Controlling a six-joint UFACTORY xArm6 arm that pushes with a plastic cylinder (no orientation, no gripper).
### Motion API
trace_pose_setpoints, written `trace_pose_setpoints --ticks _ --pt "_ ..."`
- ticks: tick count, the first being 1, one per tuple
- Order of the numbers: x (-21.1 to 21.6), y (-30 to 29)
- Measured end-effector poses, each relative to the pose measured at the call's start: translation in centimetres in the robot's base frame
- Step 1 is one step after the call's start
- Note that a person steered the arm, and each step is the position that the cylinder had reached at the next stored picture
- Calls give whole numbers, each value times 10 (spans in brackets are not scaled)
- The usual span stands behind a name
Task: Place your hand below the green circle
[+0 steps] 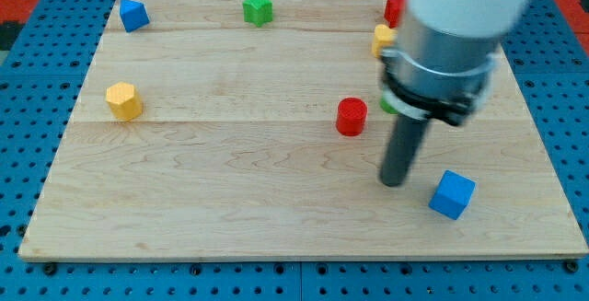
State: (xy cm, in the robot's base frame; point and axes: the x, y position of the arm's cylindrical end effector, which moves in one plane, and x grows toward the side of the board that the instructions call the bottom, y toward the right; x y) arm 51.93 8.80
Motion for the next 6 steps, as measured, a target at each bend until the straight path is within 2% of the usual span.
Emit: trace_pose_setpoints --ticks 1,6 --pt "-26 2" --pt "-31 10"
